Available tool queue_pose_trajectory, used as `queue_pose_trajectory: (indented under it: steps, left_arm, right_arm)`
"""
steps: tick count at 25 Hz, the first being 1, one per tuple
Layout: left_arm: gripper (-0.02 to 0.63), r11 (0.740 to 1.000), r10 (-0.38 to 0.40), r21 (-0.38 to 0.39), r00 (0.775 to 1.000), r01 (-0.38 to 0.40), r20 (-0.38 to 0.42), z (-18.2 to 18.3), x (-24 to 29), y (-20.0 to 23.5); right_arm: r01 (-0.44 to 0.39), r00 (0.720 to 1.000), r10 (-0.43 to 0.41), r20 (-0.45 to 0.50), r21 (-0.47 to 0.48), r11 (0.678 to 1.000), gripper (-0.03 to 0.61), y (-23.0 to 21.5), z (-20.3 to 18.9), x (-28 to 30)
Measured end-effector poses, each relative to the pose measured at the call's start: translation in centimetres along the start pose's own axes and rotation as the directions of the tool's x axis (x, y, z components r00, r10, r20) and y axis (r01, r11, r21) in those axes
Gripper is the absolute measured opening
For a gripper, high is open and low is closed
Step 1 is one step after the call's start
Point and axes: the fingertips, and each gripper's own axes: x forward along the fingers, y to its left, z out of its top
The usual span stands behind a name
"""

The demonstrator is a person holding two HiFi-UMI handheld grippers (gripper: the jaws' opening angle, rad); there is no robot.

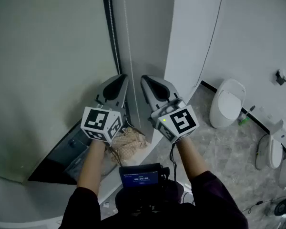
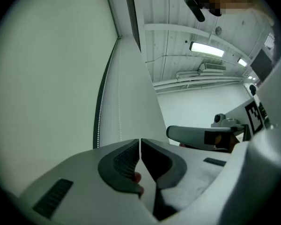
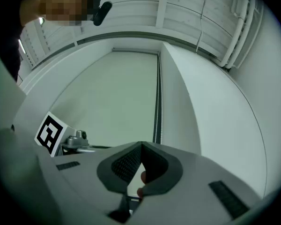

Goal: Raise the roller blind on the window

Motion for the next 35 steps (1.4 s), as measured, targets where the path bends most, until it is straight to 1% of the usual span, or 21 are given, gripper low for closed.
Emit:
queue_pose_trajectory:
  steps: [3, 4, 6, 8, 9, 10, 11, 12, 15, 17, 19, 21, 22, 23, 25, 27, 30, 32, 34, 35]
  left_arm:
    - [0.017, 1.0, 0.01, -0.019, 1.0, -0.01, 0.005, -0.5, 0.4, 0.3]
    - [0.018, 1.0, 0.019, -0.023, 1.0, -0.018, 0.006, -0.6, 0.5, 0.5]
    - [0.018, 0.999, 0.032, -0.039, 0.999, -0.032, 0.003, -0.9, 0.9, 1.2]
    - [0.02, 0.997, 0.046, -0.06, 0.999, -0.046, -0.004, -1.3, 1.7, 2.2]
    - [0.029, 0.996, 0.055, -0.066, 0.998, -0.056, -0.01, -1.5, 2.2, 2.8]
    - [0.075, 0.995, 0.063, -0.071, 0.998, -0.064, -0.02, -1.6, 2.9, 3.3]
    - [0.104, 0.995, 0.069, -0.075, 0.997, -0.072, -0.033, -1.6, 3.8, 3.8]
    - [0.11, 0.994, 0.074, -0.078, 0.996, -0.078, -0.05, -1.6, 4.7, 4.2]
    - [0.11, 0.992, 0.084, -0.083, 0.992, -0.092, -0.095, -1.9, 7.4, 5.1]
    - [0.11, 0.993, 0.08, -0.083, 0.991, -0.089, -0.105, -2.0, 8.9, 5.6]
    - [0.11, 0.992, 0.091, -0.078, 0.991, -0.098, -0.097, -1.6, 9.7, 6.1]
    - [0.106, 0.989, 0.123, -0.068, 0.99, -0.128, -0.071, -1.0, 9.6, 6.8]
    - [0.026, 0.988, 0.136, -0.062, 0.989, -0.139, -0.054, -0.7, 9.2, 7.1]
    - [0.023, 0.988, 0.141, -0.055, 0.989, -0.143, -0.04, -0.4, 8.8, 7.0]
    - [0.02, 0.99, 0.134, -0.039, 0.991, -0.135, -0.022, 0.2, 8.1, 6.0]
    - [0.02, 0.992, 0.119, -0.028, 0.993, -0.119, -0.011, 1.4, 7.8, 4.5]
    - [0.018, 0.994, 0.107, 0.009, 0.994, -0.108, 0.037, 5.6, 7.4, 2.3]
    - [0.018, 0.994, 0.091, 0.054, 0.994, -0.094, 0.06, 7.2, 6.4, 0.9]
    - [0.018, 0.994, 0.079, 0.072, 0.995, -0.083, 0.064, 6.2, 4.7, 0.7]
    - [0.018, 0.995, 0.073, 0.062, 0.996, -0.077, 0.057, 5.1, 3.8, 1.2]
  right_arm:
    - [0.004, 1.0, -0.004, -0.011, 0.0, 1.0, -0.002, -0.1, -0.6, -0.1]
    - [-0.006, 1.0, 0.007, -0.003, 0.017, 1.0, -0.002, 0.0, -0.6, -0.1]
    - [-0.038, 0.999, 0.036, 0.023, 0.083, 0.996, -0.002, 0.3, -0.3, -0.1]
    - [-0.046, 0.999, 0.042, 0.028, 0.133, 0.99, -0.002, 0.2, -0.3, -0.2]
    - [-0.039, 0.999, 0.037, 0.017, 0.131, 0.991, -0.002, 0.0, -0.5, -0.3]
    - [-0.032, 0.999, 0.031, 0.006, 0.12, 0.992, -0.002, -0.3, -0.6, -0.4]
    - [-0.027, 1.0, 0.027, 0.0, 0.108, 0.994, -0.002, -0.5, -0.5, -0.5]
    - [-0.024, 1.0, 0.024, -0.005, 0.097, 0.995, -0.002, -0.8, -0.3, -0.7]
    - [-0.004, 1.0, 0.006, -0.024, 0.078, 0.997, -0.002, -1.2, -0.3, -1.1]
    - [0.009, 0.999, -0.007, -0.036, 0.072, 0.997, -0.002, -1.3, -0.9, -1.3]
    - [0.01, 0.998, -0.007, -0.058, 0.053, 0.999, -0.002, -1.4, -1.8, -1.5]
    - [0.011, 0.998, -0.009, -0.059, 0.043, 0.999, -0.002, -1.5, -2.3, -1.5]
    - [0.017, 0.998, -0.015, -0.057, 0.042, 0.999, -0.002, -1.5, -2.4, -1.4]
    - [0.027, 0.998, -0.024, -0.054, 0.042, 0.999, -0.002, -1.6, -2.3, -1.5]
    - [0.047, 0.998, -0.045, -0.041, 0.051, 0.998, -0.002, -2.2, -1.2, -1.6]
    - [0.053, 0.998, -0.051, -0.031, 0.084, 0.995, -0.002, -3.3, 1.1, -1.2]
    - [0.009, 1.0, -0.005, -0.028, 0.155, 0.988, -0.002, -5.1, 5.8, 1.1]
    - [-0.028, 0.999, 0.032, -0.025, 0.163, 0.986, 0.0, -5.3, 7.6, 2.9]
    - [-0.051, 0.998, 0.055, -0.025, 0.145, 0.988, 0.008, -4.3, 8.1, 5.2]
    - [-0.066, 0.997, 0.069, -0.02, 0.143, 0.988, 0.034, -3.5, 8.3, 6.6]
